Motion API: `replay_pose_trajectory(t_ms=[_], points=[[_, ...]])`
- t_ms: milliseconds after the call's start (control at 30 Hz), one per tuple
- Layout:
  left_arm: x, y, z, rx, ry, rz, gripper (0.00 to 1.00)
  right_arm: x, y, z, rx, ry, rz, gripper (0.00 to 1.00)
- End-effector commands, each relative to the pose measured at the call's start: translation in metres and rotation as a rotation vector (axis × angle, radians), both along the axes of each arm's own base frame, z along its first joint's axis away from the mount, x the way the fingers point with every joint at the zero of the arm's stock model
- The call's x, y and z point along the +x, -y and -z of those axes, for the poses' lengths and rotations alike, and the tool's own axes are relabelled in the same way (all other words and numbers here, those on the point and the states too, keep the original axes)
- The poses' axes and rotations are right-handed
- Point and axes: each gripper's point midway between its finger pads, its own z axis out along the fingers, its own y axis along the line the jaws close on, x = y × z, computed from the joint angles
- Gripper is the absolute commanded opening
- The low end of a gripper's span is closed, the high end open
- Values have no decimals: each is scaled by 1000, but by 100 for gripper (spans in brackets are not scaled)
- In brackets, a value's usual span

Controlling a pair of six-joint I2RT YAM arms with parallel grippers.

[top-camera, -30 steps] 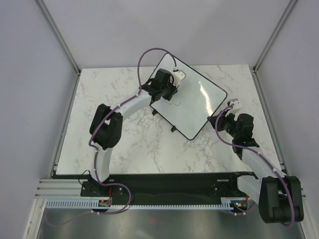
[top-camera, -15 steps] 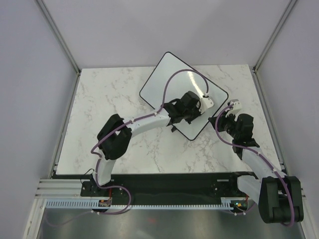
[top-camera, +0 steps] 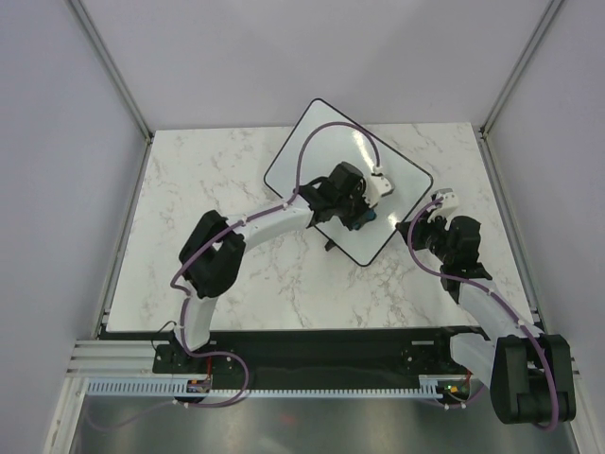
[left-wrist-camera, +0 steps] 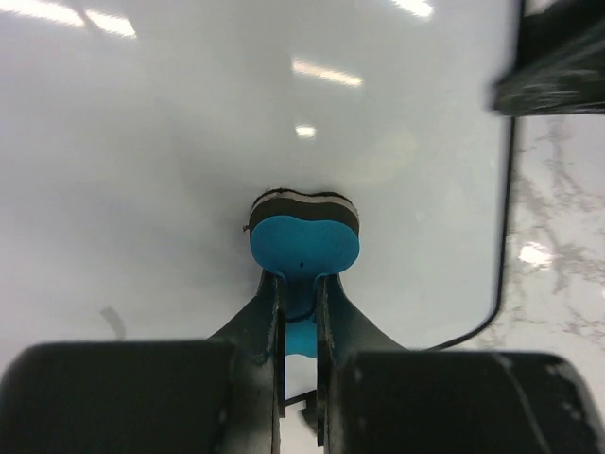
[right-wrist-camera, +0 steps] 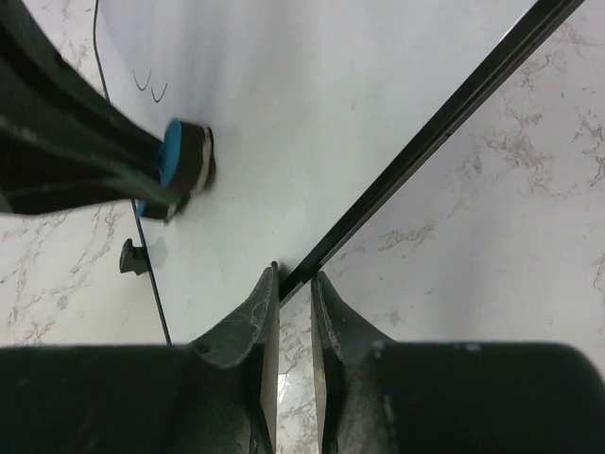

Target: Erase the whiteboard

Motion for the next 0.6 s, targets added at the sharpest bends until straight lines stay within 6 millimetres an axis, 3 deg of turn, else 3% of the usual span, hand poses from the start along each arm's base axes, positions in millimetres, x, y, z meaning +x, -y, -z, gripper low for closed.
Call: replay_pose_trajectory(t_ms=[0,33,133,333,467,567], points=[[82,-85,37,115,14,-280,2,0,-15,-23,-5,94,-93,0],[94,-104,42,124,5,-322,2,0,-15,-23,-4,94,-93,0],[113,-137,51,159,8,-382,2,0,-15,-22,-3,91,-94,0],[155,-175,47,177,57,-494,2,0,-15,-24,-4,97,-96,0],[153,-169,54,167,32,-489,2,0,-15,-24,-6,97,-97,0],[139,-148,48,124,3,-448,2,0,-15,-22,-4,92,-96,0]])
